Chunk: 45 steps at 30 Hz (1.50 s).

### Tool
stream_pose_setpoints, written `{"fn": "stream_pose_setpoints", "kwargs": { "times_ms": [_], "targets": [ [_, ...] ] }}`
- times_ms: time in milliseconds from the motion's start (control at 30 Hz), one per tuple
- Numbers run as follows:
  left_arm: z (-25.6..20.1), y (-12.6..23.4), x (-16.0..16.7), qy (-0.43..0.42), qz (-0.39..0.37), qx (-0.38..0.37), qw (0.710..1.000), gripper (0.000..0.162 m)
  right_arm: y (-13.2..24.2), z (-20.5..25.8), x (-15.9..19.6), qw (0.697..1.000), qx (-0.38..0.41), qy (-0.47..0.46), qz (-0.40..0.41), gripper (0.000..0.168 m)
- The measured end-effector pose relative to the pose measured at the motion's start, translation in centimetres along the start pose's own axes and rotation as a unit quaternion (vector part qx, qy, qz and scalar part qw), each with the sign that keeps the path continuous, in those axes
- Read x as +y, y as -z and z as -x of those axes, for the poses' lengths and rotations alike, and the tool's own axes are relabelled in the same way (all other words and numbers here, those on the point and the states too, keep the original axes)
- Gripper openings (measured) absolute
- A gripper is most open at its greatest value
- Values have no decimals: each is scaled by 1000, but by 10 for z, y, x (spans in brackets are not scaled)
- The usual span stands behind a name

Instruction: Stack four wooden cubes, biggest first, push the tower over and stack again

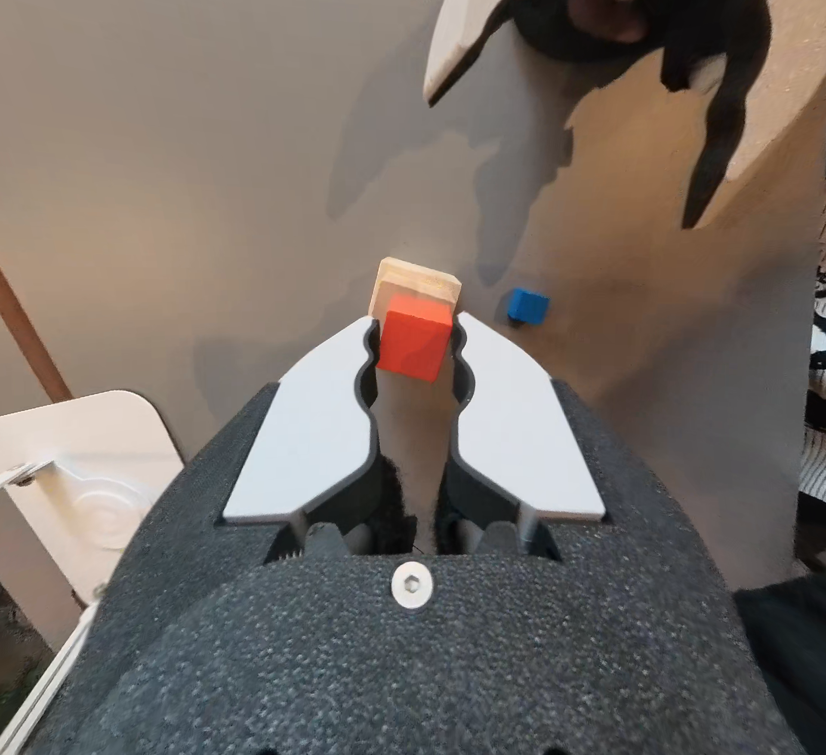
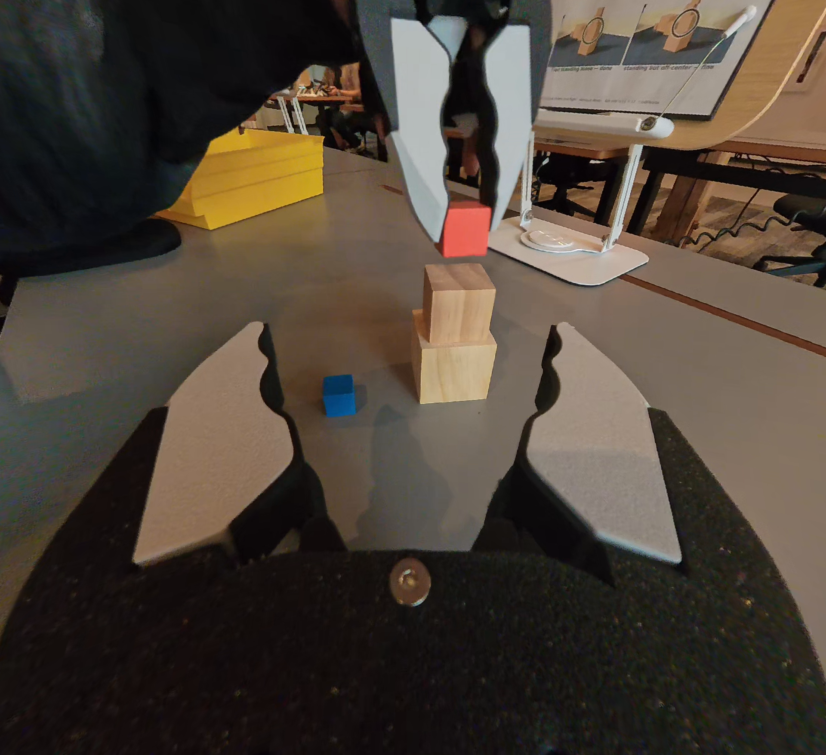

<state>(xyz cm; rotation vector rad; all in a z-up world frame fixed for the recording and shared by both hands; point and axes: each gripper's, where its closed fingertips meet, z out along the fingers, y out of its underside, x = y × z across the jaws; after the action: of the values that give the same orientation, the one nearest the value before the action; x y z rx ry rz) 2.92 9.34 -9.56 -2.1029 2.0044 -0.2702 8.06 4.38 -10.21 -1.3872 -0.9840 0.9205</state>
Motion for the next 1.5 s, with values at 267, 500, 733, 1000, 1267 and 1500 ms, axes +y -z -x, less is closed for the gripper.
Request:
{"fn": "stream_pose_setpoints", "kwargs": {
  "times_ms": [267,500,733,1000,1267,1500],
  "targets": [
    [9,-12,10,-22,44,-20,999,30,0,1,0,1000,-2,1,1,112],
    [6,-14,9,-27,51,-22,998,30,0,-1,0,1000,-2,-6,2,112],
    [5,-18,7,-26,52,-14,998,30,0,-1,0,1000,-2,-7,0,112],
    [4,-20,8,-25,54,-5,998,31,0,-1,0,1000,-1,-8,-1,112],
    [5,-16,7,-13,41,-7,999,45,0,-1,0,1000,-1,-8,-2,112],
    [-5,15,-14,-98,-90,-98,986,68,1,-1,-2,1000,-1,-9,-6,112]
  ]
}}
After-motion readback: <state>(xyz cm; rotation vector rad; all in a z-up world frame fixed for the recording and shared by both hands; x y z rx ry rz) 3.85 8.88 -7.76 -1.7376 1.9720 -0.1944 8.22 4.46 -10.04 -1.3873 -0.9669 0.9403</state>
